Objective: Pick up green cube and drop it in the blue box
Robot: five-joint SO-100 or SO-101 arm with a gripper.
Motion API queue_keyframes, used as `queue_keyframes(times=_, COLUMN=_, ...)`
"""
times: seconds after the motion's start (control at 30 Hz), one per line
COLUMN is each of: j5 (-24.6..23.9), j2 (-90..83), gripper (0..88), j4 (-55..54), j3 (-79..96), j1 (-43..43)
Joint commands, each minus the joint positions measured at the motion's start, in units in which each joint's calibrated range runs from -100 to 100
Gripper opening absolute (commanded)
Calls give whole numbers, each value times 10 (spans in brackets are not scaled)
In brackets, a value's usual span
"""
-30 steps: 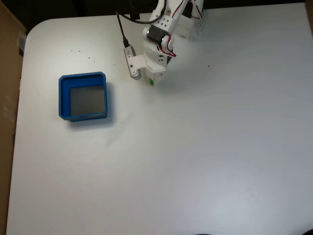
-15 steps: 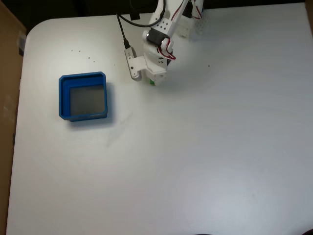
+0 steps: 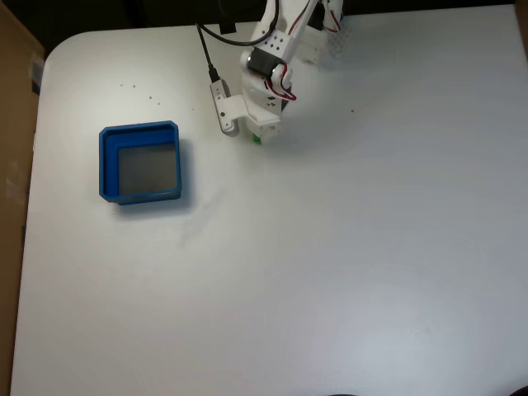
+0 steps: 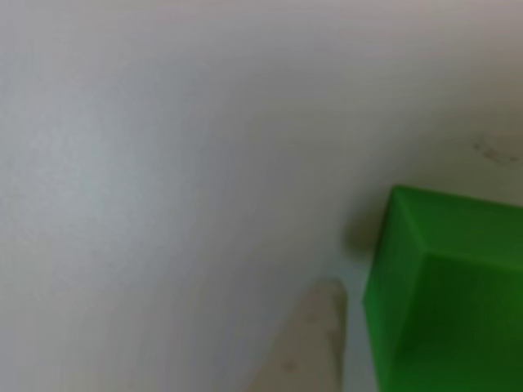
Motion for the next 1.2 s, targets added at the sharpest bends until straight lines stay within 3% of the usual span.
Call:
queue_keyframes(times=0.0, j5=-2, j2=-4, gripper=250, j4=-3, j3=-2, j1=0)
queue_keyframes(times=1.17, j5=-2, j2=-8, gripper=248, j4=-6, j3=-7, j1=-2)
